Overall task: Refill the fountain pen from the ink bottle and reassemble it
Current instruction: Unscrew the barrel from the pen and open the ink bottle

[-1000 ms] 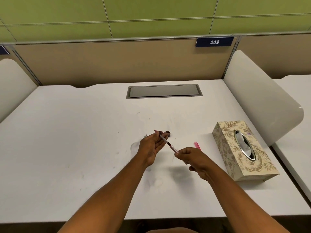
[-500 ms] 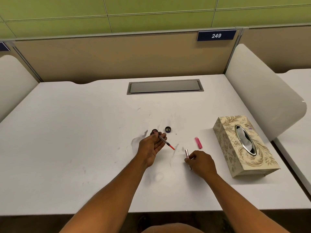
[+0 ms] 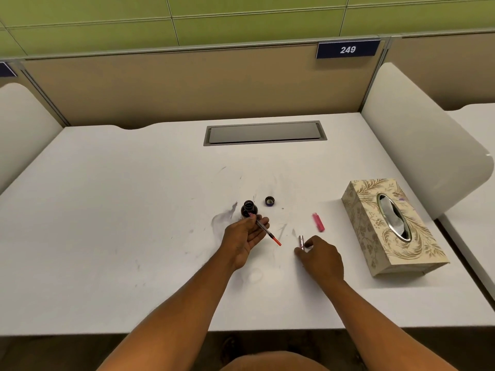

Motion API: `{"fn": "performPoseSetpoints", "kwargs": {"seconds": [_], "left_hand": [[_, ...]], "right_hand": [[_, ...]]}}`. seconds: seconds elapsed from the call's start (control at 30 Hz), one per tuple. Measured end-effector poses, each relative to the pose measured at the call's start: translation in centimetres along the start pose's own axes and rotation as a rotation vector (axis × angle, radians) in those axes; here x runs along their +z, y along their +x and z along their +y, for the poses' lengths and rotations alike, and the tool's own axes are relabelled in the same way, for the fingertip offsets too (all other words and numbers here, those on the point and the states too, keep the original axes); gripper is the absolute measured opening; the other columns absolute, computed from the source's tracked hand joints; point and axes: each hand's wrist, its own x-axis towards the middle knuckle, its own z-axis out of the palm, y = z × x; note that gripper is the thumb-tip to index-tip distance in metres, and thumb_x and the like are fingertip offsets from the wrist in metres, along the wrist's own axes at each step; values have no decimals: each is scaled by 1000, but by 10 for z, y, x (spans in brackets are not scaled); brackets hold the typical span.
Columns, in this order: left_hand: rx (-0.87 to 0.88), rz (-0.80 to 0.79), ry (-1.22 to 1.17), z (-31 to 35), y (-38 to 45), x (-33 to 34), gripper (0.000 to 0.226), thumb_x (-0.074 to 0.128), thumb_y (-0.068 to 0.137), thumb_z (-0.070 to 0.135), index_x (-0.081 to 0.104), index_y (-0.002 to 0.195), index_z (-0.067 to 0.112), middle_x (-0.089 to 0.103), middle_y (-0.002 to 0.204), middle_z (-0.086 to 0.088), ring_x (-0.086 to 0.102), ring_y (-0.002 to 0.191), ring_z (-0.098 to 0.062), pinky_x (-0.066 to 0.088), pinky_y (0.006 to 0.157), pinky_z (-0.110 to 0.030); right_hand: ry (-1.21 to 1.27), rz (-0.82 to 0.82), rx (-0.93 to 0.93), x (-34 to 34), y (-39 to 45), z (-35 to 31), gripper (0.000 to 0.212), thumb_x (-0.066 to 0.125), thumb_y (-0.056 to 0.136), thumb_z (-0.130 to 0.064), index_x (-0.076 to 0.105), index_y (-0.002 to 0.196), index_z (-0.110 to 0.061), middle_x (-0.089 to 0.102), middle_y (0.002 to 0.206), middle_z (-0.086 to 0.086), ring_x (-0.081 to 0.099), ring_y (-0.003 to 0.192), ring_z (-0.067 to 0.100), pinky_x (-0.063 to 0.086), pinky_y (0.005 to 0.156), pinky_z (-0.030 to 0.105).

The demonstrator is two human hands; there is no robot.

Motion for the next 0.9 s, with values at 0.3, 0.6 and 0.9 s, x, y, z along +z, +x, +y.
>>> {"fn": "performPoseSetpoints", "kwargs": {"seconds": [0.3, 0.6, 0.9], "left_hand": [[-3, 0, 3, 1, -3, 0, 25, 56, 100, 19, 65, 114, 0, 74, 107, -16, 72, 101, -26, 60, 81, -31], [-7, -7, -5, 5, -3, -4, 23, 56, 100, 19, 67, 109, 1, 76, 102, -14, 73, 97, -25, 61, 75, -29], [-8, -26, -8, 11, 2, 1, 22, 54, 101, 17, 66, 109, 1, 75, 107, -16, 73, 97, -25, 61, 77, -30]], "right_hand": [[-4, 11, 29, 0, -3, -2, 31, 65, 86, -45, 63, 105, -20, 69, 98, 2, 64, 92, 25, 45, 72, 29], [78, 41, 37, -3, 1, -4, 35, 57, 89, -51, 64, 104, -20, 73, 82, 1, 67, 83, 21, 51, 73, 31], [324, -88, -47, -26, -4, -34, 25, 59, 93, -36, 71, 93, -15, 72, 81, 0, 63, 65, 13, 46, 54, 24]]}}
